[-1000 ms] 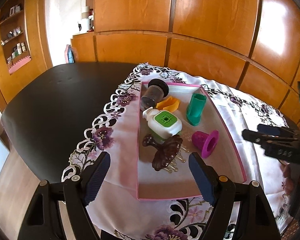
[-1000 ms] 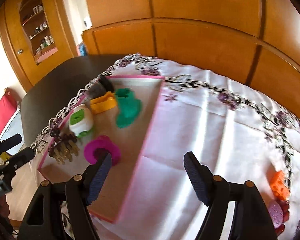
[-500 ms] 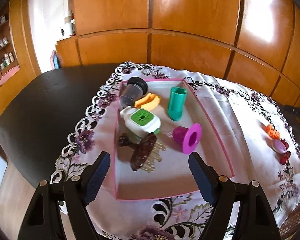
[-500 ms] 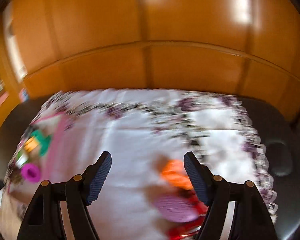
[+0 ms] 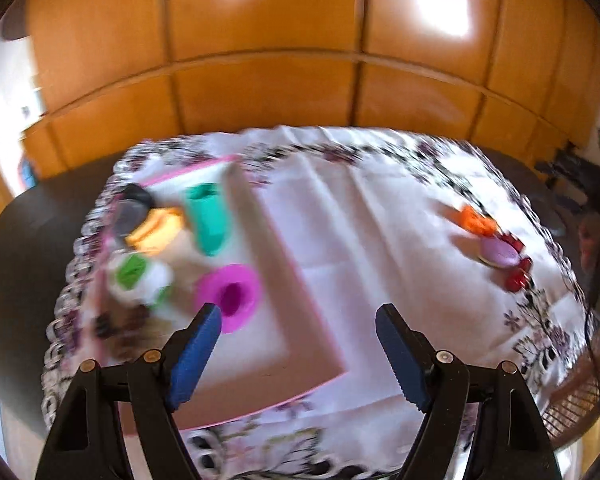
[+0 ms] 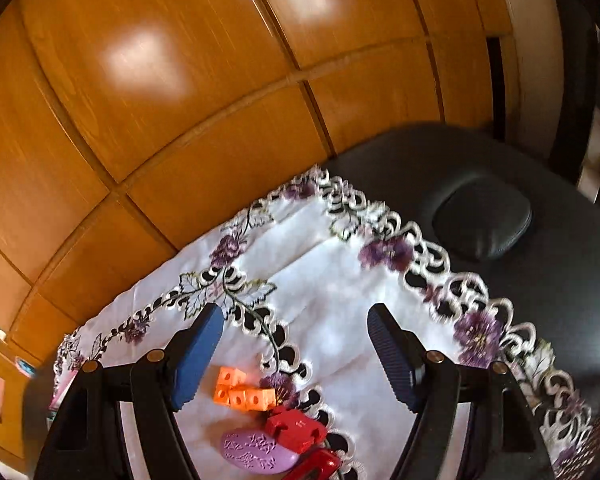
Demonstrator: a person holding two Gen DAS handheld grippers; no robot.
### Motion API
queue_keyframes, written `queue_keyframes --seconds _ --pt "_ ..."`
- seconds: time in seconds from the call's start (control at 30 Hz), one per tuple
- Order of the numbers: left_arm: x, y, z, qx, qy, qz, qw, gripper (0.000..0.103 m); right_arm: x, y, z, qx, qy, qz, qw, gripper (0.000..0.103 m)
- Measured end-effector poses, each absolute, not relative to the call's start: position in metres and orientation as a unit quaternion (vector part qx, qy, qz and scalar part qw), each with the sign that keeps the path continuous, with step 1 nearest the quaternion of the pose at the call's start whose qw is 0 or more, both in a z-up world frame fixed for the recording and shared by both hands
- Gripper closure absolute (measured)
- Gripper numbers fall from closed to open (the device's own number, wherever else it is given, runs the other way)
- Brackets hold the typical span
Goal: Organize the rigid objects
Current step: 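Move both tools back toward the orange blocks and purple oval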
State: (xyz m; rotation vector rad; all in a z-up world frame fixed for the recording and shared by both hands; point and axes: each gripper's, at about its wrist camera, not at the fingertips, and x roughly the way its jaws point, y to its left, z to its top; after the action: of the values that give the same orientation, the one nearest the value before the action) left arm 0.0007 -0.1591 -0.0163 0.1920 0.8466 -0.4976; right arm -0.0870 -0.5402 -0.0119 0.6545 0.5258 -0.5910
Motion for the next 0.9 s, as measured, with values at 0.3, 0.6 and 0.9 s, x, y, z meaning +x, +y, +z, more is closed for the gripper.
queue_keyframes --seconds 0.3,0.6,0.9 --pt "-0.012 -0.271 -0.03 0.184 0.383 -0.393 0.816 0.024 -0.086 -0.538 -0.019 0.328 0.262 -0.263 0.869 0.027" --pt "-0.01 -0.366 -0.05 0.291 0.346 -0.494 0.743 0.024 -0.087 -0.544 -0.026 0.36 0.267 -0.252 0.858 0.027" --pt "-0.001 -0.421 -0.067 0.34 0.334 -0.546 0.689 0.024 -0.085 -0.547 -0.031 0.379 0.273 -0.238 0.851 0.027"
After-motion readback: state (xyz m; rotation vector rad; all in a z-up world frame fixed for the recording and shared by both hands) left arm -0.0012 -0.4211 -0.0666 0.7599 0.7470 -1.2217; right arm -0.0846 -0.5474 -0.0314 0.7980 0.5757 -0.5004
